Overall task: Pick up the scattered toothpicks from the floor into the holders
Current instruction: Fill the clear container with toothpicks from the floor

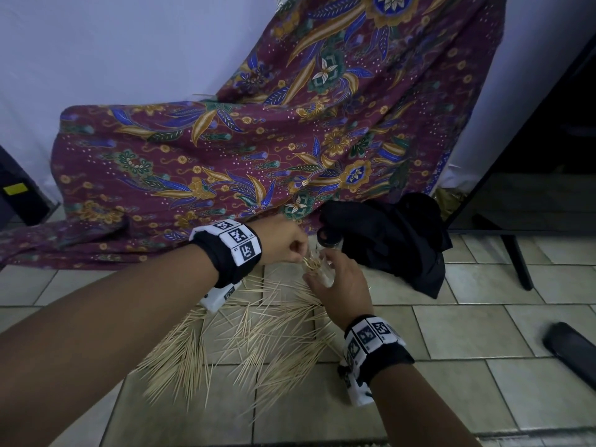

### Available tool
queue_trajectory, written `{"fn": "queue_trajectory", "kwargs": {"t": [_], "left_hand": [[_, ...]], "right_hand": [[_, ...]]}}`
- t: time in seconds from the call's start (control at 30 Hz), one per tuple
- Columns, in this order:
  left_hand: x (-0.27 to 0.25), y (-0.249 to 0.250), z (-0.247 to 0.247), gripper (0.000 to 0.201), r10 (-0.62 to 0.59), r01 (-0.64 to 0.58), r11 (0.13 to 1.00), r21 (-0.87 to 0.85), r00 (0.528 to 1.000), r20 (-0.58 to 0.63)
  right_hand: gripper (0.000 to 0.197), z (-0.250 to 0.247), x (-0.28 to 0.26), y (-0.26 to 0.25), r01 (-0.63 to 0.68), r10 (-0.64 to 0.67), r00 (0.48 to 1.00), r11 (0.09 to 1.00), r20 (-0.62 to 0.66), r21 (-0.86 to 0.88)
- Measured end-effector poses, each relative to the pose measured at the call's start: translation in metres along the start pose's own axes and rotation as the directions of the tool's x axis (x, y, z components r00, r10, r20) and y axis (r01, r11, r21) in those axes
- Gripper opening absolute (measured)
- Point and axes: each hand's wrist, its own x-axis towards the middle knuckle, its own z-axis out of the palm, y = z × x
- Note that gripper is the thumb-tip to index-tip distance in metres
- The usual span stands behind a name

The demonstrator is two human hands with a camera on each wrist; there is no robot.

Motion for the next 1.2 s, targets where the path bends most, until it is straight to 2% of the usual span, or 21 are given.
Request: {"fn": "queue_trajectory", "kwargs": {"t": [0.17, 0.37, 0.47, 0.53, 0.6, 0.73, 0.8, 0.87, 1.03, 1.2], "left_hand": [[0.004, 0.010, 0.007, 0.011, 0.033, -0.032, 0.999, 0.038, 0.999, -0.011], [0.000, -0.001, 0.000, 0.013, 0.016, -0.018, 0.999, -0.027, 0.997, -0.075], [-0.001, -0.007, 0.013, 0.016, -0.014, 0.015, 0.999, 0.033, 1.000, -0.025], [0.001, -0.008, 0.029, 0.032, -0.007, -0.003, 0.994, 0.107, 0.996, 0.091], [0.002, -0.005, 0.048, 0.060, 0.008, -0.047, 0.985, 0.164, 0.973, 0.230], [0.006, 0.003, 0.075, 0.101, 0.115, -0.184, 0.957, 0.224, 0.950, 0.290], [0.006, 0.003, 0.084, 0.110, 0.109, -0.189, 0.955, 0.231, 0.941, 0.321], [0.005, 0.005, 0.089, 0.108, 0.084, -0.172, 0.954, 0.244, 0.939, 0.333], [-0.006, 0.003, 0.090, 0.071, 0.116, -0.203, 0.935, 0.291, 0.950, 0.291], [-0.022, -0.002, 0.093, 0.066, 0.137, -0.226, 0.933, 0.280, 0.943, 0.303]], "right_hand": [[0.050, -0.001, 0.000, -0.002, 0.010, -0.010, 1.000, 1.000, -0.003, -0.014], [0.046, -0.009, 0.002, 0.007, -0.053, 0.053, 0.998, 0.998, -0.035, 0.018], [0.046, -0.015, 0.004, 0.013, -0.067, 0.067, 0.996, 0.998, -0.051, 0.010], [0.045, -0.018, 0.005, 0.016, -0.067, 0.068, 0.995, 0.998, -0.069, 0.009], [0.044, -0.019, 0.007, 0.017, -0.067, 0.068, 0.994, 0.998, -0.083, 0.015], [0.046, -0.017, 0.005, 0.021, -0.065, 0.064, 0.995, 0.998, -0.073, -0.002], [0.047, -0.016, 0.003, 0.022, -0.069, 0.068, 0.996, 0.998, -0.062, -0.010], [0.048, -0.016, 0.003, 0.022, -0.073, 0.072, 0.996, 0.997, -0.058, -0.008], [0.049, -0.017, 0.002, 0.021, -0.065, 0.065, 0.996, 0.998, -0.054, -0.009], [0.049, -0.015, 0.002, 0.019, -0.054, 0.053, 0.998, 0.998, -0.038, -0.017]]}}
